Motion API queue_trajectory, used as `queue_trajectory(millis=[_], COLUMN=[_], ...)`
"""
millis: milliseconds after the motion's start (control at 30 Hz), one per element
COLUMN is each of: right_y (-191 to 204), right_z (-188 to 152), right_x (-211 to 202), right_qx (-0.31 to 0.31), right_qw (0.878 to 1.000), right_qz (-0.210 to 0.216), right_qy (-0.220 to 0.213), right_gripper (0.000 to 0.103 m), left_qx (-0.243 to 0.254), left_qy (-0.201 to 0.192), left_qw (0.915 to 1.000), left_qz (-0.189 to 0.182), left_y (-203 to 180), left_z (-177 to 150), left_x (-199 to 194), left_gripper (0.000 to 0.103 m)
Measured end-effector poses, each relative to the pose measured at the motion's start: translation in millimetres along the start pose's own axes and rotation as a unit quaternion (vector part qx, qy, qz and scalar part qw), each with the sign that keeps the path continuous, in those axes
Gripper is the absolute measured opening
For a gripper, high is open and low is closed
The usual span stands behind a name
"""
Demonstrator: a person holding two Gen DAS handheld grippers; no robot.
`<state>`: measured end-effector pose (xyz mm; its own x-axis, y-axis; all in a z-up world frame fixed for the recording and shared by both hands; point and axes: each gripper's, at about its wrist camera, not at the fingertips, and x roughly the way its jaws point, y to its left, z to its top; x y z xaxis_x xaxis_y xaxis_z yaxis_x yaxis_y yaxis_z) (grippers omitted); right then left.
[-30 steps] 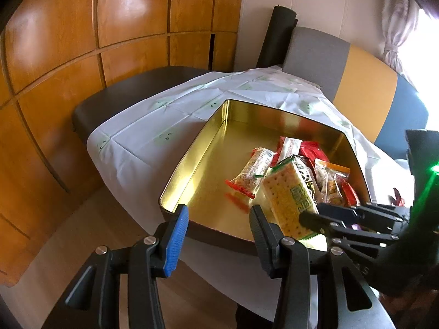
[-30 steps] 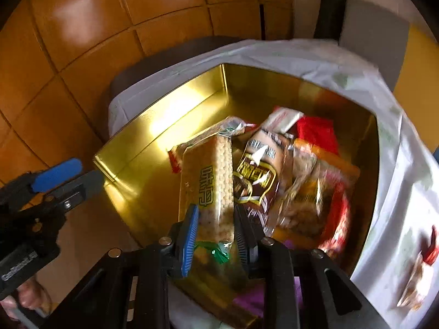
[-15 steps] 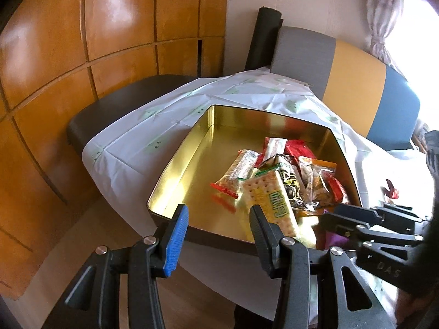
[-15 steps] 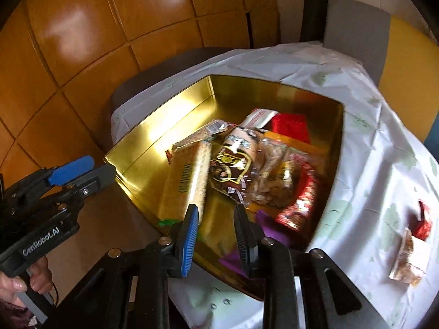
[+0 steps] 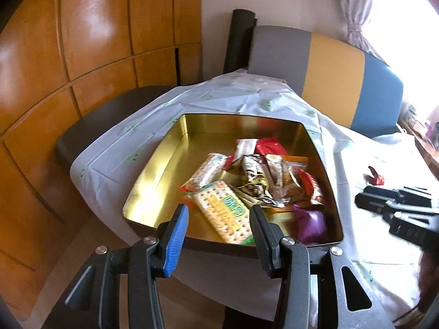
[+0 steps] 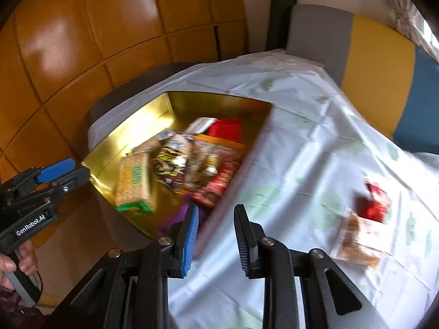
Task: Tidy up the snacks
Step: 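Move the left tool to the clear-wrapped cake and grasp it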
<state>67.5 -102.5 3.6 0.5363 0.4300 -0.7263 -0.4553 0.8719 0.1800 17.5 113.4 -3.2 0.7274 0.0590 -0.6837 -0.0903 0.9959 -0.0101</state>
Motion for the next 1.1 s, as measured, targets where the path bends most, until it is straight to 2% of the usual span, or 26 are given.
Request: queue_trajectory(millis=[367,567,667,767,833,933,1000,1100], right_y=[-106.5,-182.7,-213.1,-244.5,-254.6,-264.5,-268.8,-270.8], right_z=[-25.7,-51.8,-66.3,-77.6,-77.7,-81.8,-84.2,-85.4], right_x=[-45.5,-72.6,-79.9,-84.6,-88.5,-92.1,-93.8,-96.0], right_qx=[0.059,0.115,0.159,0.228,0.253,0.291,0.304,0.316], right_qw=[0.992,0.977,0.966,0.949,0.941,0.934,0.931,0.927], right_qz=[-0.108,-0.182,-0.202,-0.219,-0.223,-0.208,-0.204,-0.202], right_qy=[0.002,0.005,-0.002,0.002,-0.006,-0.007,-0.006,-0.011], right_gripper=[0.028,0.029,0.029,0.029,0.029,0.029,0.029,0.029], left_qx=[0.056,0.101,0.126,0.151,0.163,0.183,0.200,0.221], left_qy=[0.000,0.004,0.007,0.010,0.016,0.025,0.025,0.032], left_qw=[0.9981,0.9938,0.9904,0.9863,0.9839,0.9793,0.9755,0.9694], left_qz=[-0.025,-0.048,-0.057,-0.065,-0.072,-0.082,-0.089,-0.102], left_y=[-45.7,-79.6,-98.0,-118.7,-130.3,-149.6,-164.1,-184.3], left_z=[1.1,1.9,2.4,3.6,4.2,4.3,3.9,4.3], left_x=[-1.0,0.8,2.6,5.8,8.5,14.5,18.3,25.5], left_gripper=[0.047,0.047,0.047,0.047,0.047,0.052,0.061,0.064])
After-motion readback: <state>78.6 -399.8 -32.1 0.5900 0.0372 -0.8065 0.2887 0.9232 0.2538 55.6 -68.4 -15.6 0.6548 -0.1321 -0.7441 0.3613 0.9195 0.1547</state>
